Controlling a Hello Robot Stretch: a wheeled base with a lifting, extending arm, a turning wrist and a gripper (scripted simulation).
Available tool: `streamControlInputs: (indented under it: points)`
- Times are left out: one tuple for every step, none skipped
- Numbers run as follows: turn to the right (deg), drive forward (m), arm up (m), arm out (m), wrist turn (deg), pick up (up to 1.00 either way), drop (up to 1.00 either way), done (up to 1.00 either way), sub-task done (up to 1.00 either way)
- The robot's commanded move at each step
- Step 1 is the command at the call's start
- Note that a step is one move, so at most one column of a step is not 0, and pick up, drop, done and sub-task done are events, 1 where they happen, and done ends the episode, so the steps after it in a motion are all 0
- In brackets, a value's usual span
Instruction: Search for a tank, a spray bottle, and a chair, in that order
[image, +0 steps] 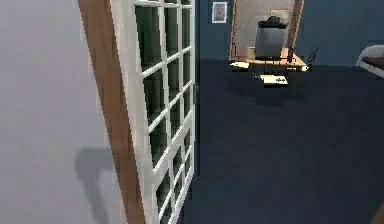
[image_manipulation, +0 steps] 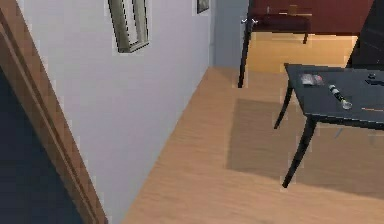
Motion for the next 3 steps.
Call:
streamControlInputs:
  points:
    - [12.0,0.00,0.00,0.00,0.0,0.00,0.00,0.00,0.00]
    - [0.0,1.00,0.00,0.00,0.0,0.00,0.00,0.00,0.00]
    - [0.0,1.00,0.00,0.00,0.0,0.00,0.00,0.00,0.00]
